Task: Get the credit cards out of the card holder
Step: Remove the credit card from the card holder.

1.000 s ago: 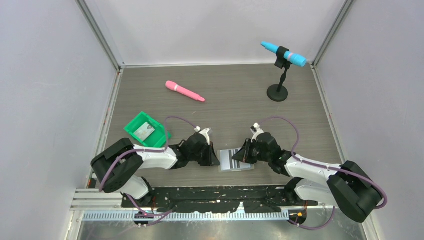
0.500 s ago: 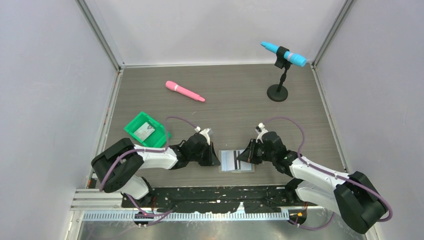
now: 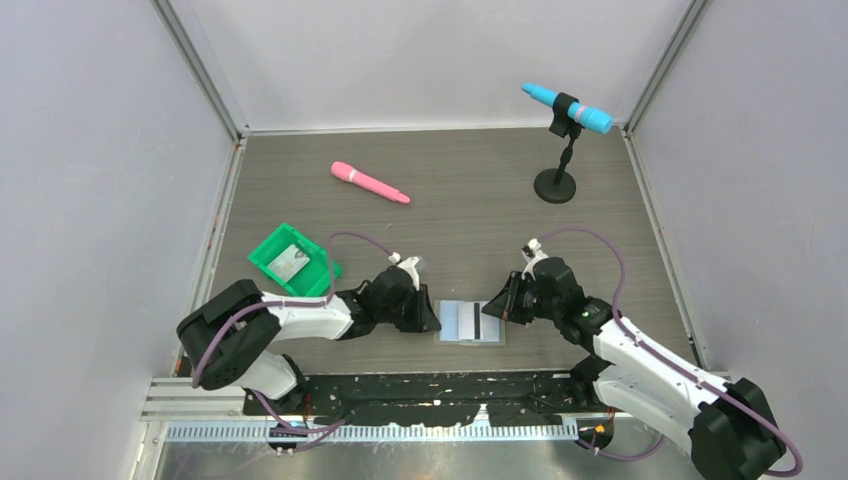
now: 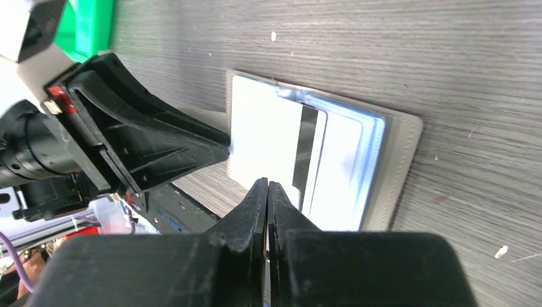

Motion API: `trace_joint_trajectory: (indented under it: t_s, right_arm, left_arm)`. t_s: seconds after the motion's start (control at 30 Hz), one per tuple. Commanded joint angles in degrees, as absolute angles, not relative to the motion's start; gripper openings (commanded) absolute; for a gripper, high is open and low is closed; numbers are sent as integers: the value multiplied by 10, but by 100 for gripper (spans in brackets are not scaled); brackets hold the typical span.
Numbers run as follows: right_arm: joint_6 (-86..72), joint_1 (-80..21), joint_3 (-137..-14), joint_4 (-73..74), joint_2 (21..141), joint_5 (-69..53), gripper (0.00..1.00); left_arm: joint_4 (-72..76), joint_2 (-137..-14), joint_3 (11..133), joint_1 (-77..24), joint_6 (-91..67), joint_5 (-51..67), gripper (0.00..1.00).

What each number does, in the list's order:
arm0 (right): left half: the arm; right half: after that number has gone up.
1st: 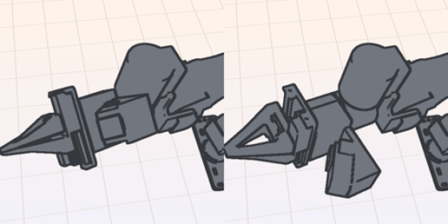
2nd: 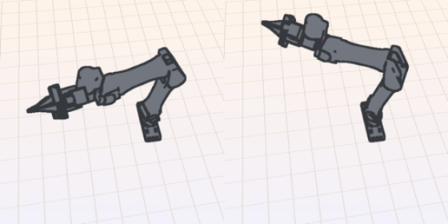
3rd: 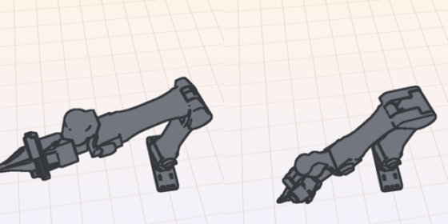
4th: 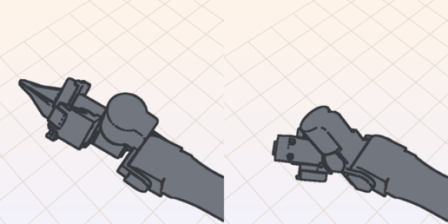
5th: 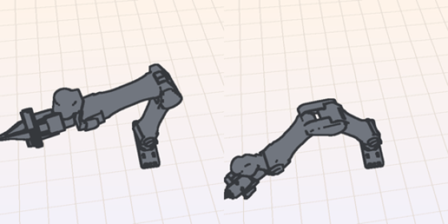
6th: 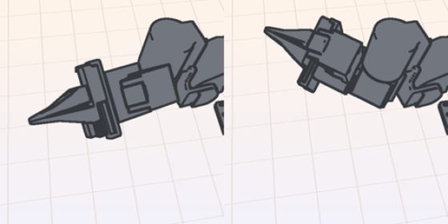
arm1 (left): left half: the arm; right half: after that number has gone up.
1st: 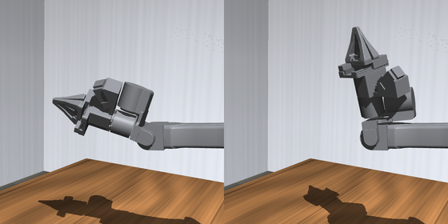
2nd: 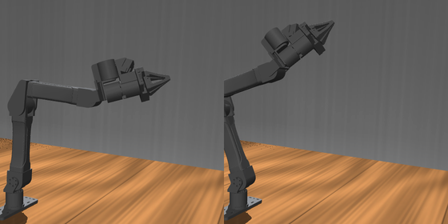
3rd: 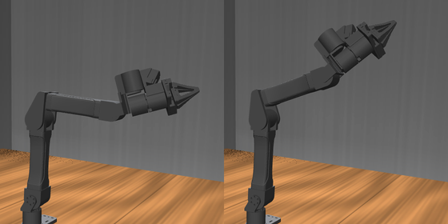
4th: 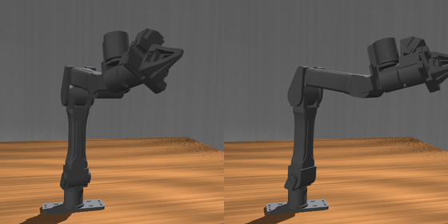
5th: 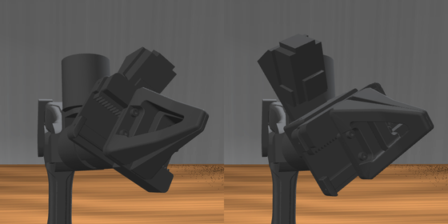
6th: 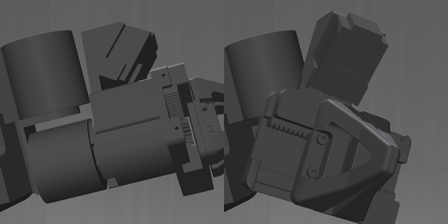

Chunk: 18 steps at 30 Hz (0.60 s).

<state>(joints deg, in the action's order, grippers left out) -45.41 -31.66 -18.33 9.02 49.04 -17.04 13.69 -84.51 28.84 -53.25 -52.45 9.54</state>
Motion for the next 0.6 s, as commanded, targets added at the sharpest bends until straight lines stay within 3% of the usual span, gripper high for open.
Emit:
trace_joint_trajectory:
  t_s: [0.0, 0.27, 0.43, 0.57]
  right_arm:
    - [-467, -314, -236, 159, 465, -142, 5]
    - [-481, -312, -278, 207, 455, -122, 5]
    - [-443, -313, -265, 135, 494, -180, 16]
    - [-442, -314, -242, 91, 513, -184, 24]
  left_arm:
    - [89, -806, 309, -537, -476, 66, 27]
    - [39, -733, 335, -558, -396, 5, 40]
    - [47, -731, 339, -558, -398, 9, 39]
    - [77, -765, 346, -558, -409, 44, 31]
